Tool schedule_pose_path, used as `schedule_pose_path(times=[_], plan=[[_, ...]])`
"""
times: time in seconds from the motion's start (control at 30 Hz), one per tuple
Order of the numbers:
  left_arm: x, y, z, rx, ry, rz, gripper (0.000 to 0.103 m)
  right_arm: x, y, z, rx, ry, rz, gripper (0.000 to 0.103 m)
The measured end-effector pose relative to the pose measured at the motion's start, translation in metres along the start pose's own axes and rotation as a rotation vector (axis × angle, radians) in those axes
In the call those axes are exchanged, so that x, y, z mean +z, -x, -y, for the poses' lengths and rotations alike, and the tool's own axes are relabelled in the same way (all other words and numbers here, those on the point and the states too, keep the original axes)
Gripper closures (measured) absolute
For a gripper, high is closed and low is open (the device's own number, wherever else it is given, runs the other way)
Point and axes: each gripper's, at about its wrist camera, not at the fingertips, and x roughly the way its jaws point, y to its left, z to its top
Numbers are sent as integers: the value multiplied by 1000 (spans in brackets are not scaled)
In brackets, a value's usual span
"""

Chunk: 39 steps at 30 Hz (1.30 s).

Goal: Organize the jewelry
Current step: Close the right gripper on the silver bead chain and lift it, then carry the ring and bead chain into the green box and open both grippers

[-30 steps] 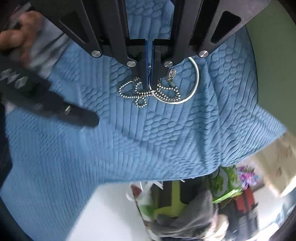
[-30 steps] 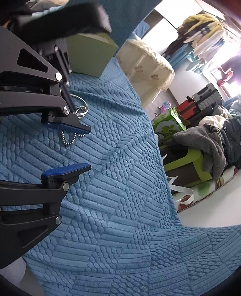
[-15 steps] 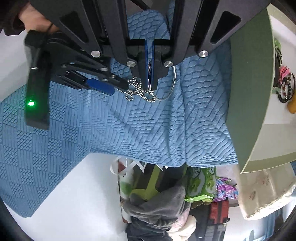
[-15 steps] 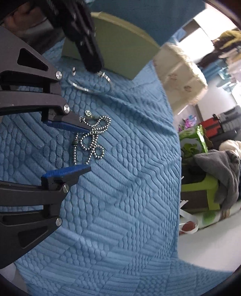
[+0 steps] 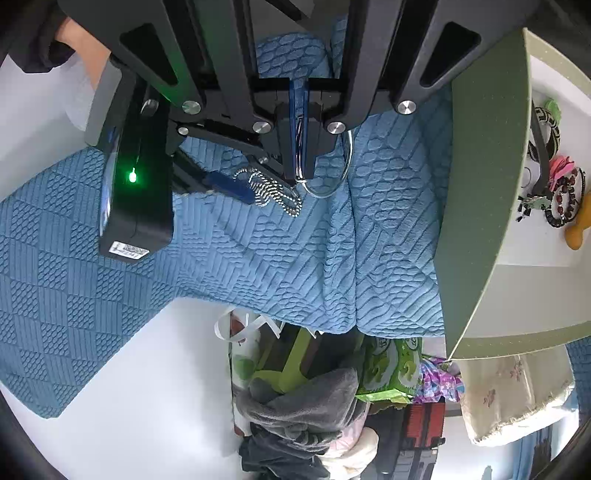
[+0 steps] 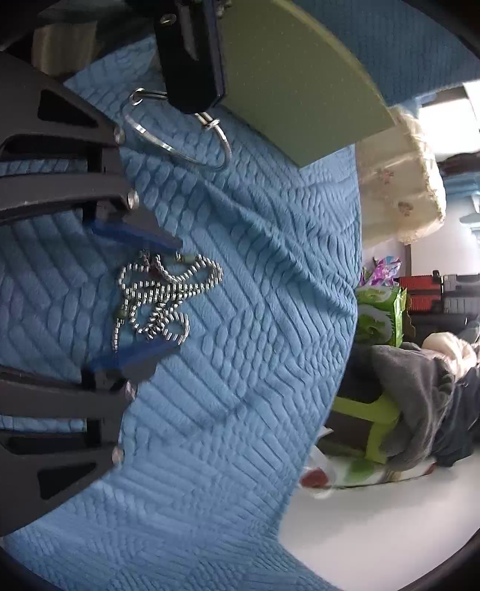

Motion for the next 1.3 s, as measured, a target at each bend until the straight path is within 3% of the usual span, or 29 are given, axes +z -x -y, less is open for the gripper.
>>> schedule_pose_path(times=[0.07, 0.2, 0.67, 0.97, 1.3], plan=[[-1, 3, 1, 0, 3, 7, 103, 1, 1, 0, -25, 12, 0, 89], [1, 9, 1, -1, 3, 16, 103, 1, 1, 7, -9, -14, -19, 96], [1, 36, -1, 9, 10, 44, 103, 1, 63, 32, 39, -220, 67, 98], [17, 58, 0, -6, -7, 61, 103, 14, 106, 28, -20, -268, 108, 98], [49, 92, 5, -12, -67, 118, 103, 41, 146, 15, -21, -278, 147, 98]])
